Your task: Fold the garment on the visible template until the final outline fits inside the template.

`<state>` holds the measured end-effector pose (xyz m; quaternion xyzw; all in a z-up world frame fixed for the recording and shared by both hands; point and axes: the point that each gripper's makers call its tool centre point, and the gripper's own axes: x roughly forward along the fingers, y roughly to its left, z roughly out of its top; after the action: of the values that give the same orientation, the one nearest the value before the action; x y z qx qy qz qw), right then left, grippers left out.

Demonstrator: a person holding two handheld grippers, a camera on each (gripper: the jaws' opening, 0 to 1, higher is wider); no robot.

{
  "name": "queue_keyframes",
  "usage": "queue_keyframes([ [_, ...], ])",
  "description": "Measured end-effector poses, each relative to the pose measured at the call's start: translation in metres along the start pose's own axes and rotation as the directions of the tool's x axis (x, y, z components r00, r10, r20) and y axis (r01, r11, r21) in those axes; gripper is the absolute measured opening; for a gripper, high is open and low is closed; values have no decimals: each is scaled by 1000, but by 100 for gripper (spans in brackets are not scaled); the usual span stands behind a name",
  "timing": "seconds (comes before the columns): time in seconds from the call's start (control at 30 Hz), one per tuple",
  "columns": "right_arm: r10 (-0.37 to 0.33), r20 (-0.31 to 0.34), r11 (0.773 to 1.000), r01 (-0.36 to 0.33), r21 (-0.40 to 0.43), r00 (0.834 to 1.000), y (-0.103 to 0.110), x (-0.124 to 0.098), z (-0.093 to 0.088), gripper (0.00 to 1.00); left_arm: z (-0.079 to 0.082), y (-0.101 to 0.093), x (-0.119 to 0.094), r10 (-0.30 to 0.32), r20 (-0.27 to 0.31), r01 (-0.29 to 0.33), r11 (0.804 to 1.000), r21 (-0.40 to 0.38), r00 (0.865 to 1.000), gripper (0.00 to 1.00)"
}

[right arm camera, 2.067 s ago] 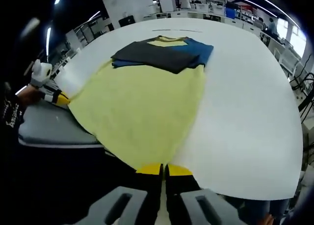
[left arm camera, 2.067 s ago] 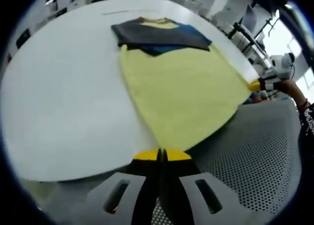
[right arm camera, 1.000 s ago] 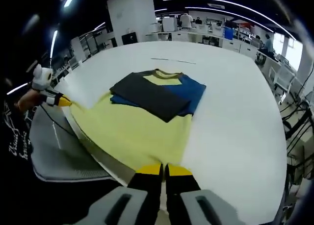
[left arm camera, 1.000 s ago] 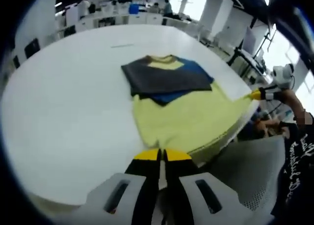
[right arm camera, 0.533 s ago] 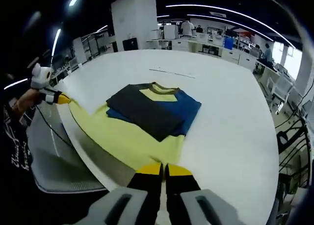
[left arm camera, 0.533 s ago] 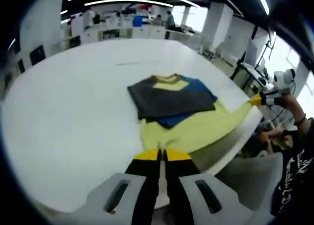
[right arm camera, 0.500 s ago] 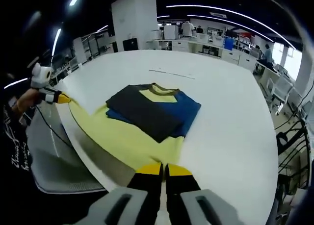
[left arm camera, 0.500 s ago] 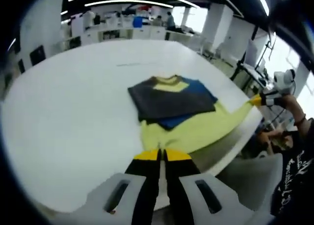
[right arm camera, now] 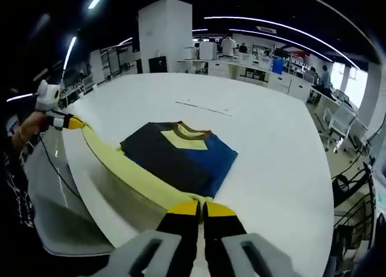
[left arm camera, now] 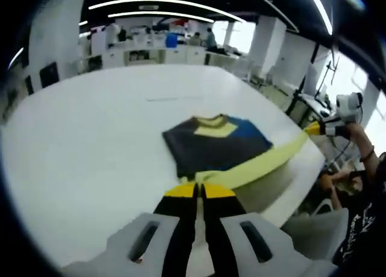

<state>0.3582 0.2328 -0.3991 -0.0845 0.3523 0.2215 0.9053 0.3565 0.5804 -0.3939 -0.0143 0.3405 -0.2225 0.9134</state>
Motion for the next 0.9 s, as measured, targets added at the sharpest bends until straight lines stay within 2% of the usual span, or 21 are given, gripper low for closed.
queue_keyframes([
  [0.53,-24,6,1000,24,-18,1000,-31,35,28,0,37,19,39,30,8,-31,996,78,1000,0],
  [0.9,-57,27,998,57,-25,998,-50,54,53,0,71,34,63,60,67,-66,993,94,996,0],
])
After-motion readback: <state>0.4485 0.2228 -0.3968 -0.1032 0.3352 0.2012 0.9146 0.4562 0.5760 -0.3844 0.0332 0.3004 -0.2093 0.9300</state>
